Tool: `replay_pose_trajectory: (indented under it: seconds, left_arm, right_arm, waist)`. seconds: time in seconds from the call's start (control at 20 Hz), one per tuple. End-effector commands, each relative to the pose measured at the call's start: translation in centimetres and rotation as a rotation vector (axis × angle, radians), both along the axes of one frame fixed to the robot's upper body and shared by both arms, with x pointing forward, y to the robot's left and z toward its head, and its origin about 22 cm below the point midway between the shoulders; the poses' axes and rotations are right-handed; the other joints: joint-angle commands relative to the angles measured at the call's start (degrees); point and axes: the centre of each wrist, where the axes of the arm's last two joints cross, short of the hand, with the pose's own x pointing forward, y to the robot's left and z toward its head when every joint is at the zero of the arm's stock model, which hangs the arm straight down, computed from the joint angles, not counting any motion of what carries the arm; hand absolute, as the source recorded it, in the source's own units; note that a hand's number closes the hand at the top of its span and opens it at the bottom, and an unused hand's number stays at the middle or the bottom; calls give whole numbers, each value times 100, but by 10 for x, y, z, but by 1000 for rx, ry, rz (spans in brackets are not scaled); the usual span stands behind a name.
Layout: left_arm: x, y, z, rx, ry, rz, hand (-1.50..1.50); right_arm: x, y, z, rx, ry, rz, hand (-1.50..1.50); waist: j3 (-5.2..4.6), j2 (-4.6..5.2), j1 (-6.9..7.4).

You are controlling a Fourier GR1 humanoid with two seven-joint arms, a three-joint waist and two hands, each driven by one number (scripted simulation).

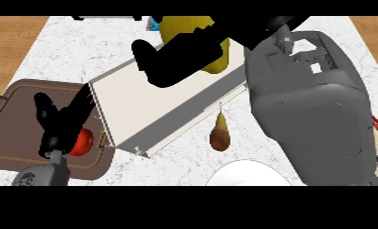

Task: Pick the lemon from the placemat and place it in the tiered shelf

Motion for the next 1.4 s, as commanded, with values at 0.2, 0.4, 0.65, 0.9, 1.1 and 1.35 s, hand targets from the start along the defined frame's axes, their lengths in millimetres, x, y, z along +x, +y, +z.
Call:
replay_pose_trajectory:
  seconds: [0.2, 0.4, 0.65, 0.9, 1.1, 1.35]
  left_arm:
    - [-9, 10, -16, -42, 70, -5, 0]
    - [-21, 10, -9, -23, 68, -8, 0]
    - [-10, 6, -13, -24, 65, 15, 0]
    - [-10, 7, -13, -22, 67, 5, 0]
    - [-5, -2, -14, -31, 74, 4, 0]
    - [-13, -1, -21, -27, 74, 11, 0]
  right_arm:
    - [31, 19, -17, 21, -32, -18, 150]
    - [36, 24, -13, 23, -39, 13, 150]
    - [48, 23, -24, 14, -43, 47, 150]
    - [51, 8, -35, -118, -70, 38, 150]
    - [51, 16, -26, 187, 41, -45, -150]
    - [55, -3, -8, 354, 122, -52, -150]
  waist:
    - [-51, 29, 3]
    - [-49, 15, 24]
    - [-49, 21, -14]
    - [-49, 19, -43]
    - [-51, 23, 7]
    - [-49, 13, -23]
